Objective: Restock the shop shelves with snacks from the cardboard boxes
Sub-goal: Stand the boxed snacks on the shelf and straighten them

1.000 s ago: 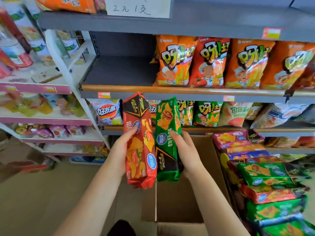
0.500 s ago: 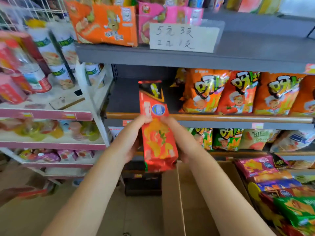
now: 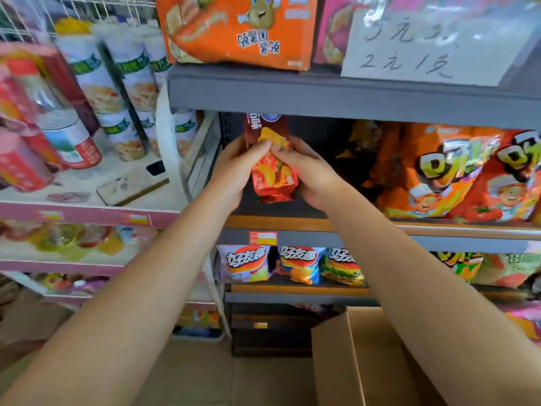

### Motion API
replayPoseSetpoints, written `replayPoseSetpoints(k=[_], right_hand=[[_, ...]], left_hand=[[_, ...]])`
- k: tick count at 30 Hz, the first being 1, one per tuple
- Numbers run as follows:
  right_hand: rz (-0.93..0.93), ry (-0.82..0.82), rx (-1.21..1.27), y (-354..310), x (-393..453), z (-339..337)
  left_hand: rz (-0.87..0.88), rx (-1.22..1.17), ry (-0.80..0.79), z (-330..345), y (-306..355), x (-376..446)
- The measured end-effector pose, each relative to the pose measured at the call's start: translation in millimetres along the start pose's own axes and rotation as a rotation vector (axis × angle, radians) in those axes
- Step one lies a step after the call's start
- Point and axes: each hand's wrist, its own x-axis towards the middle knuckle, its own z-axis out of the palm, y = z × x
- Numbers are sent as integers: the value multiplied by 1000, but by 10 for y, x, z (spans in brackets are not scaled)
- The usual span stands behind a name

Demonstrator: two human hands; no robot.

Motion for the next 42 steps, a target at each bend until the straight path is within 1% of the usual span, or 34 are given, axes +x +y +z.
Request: replayPoseSetpoints(k=[3,6,9,12,14,23,28,32,38,40,42], right_hand=[[-47,-31,-24,121,221,-95],[-68,-6,-61,221,363,-143],[-95,6,-158,327,422,-195],[-70,-14,-276,369,420,-229],[-68,-3,-305,344,422,-227],[-98,118,-364,295,957,-106],[-132,159,-420,315,1165,-66],[-150,171,-456,345,1293,-55],[-114,149,-524,313,1218,-81],[-106,129,-587,250,1141,-45],[-98,143,-617,171,1023,-14]], left_hand=[[67,93,-89,-80,-90,235],[83,192,-138,-141,-192,420],[64,282,-138,-224,-315,486],[30,384,-159,-361,-387,526],[13,400,-171,-398,-377,554],[108,337,-44,-327,-425,902],[116,273,-11,-361,-512,1109],[122,273,4,-378,-560,1198],[111,380,28,-388,-546,1102],[80,439,24,-355,-479,1023],[40,507,18,-326,-385,914]])
